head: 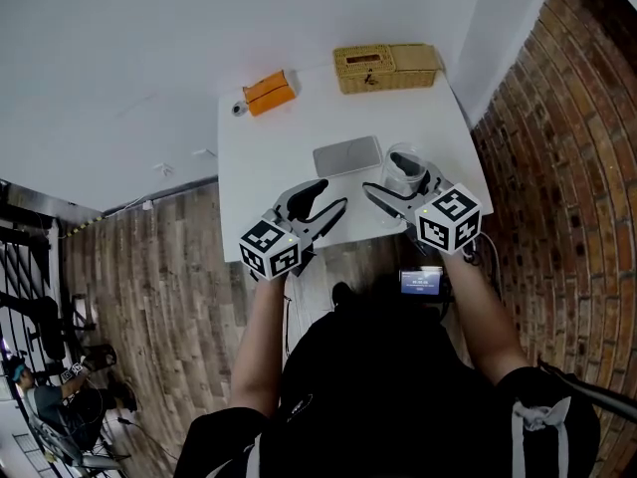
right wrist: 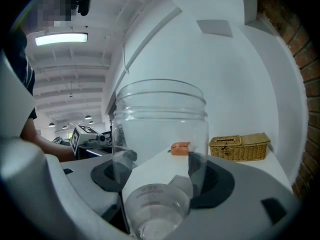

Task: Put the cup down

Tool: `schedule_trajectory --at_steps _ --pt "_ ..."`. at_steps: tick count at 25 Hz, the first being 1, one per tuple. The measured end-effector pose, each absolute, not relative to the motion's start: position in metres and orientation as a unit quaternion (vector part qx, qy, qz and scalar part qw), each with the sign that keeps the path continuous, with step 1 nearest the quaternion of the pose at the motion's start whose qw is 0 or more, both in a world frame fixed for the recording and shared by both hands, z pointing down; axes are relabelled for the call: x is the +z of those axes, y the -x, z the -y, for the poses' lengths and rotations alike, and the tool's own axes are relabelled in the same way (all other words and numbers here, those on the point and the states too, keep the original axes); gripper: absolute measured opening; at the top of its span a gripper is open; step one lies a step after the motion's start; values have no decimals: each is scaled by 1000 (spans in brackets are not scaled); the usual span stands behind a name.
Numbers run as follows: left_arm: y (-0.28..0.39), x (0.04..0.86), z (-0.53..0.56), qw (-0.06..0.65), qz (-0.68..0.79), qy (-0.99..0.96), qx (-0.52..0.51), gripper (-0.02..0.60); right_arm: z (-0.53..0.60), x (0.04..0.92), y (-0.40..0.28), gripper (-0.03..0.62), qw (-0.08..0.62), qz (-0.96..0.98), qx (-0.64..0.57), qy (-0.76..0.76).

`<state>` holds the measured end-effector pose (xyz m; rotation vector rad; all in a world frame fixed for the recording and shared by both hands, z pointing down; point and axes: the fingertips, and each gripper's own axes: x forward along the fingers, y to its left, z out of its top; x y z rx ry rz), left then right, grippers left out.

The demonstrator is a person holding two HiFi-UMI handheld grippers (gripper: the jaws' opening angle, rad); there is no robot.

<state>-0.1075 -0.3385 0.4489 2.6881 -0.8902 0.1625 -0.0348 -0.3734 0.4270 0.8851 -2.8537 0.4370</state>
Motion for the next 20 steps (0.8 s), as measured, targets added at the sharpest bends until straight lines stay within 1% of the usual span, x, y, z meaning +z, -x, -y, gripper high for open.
schedule_trajectory --at_steps 20 --pt "132 450 356 163 331 -928 52 229 397 443 41 353 71 942 163 -285"
